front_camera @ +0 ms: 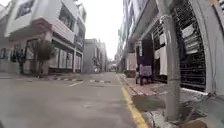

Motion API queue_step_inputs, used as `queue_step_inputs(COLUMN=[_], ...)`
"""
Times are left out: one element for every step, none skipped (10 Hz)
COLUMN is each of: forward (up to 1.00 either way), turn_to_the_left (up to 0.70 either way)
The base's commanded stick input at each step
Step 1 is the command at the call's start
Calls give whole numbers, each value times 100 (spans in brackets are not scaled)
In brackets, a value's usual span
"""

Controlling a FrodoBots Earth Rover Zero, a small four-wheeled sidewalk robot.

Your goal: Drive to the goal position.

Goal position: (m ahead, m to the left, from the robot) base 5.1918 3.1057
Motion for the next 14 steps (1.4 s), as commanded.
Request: queue_step_inputs(forward=[47, 47, 47, 47, 47, 47, 47, 47, 47, 47, 47, 47, 47, 47], turn_to_the_left=[1, 1, 1, 1, 1, -9, -19, -43, -40, -14, 1, 1, 1, 1])
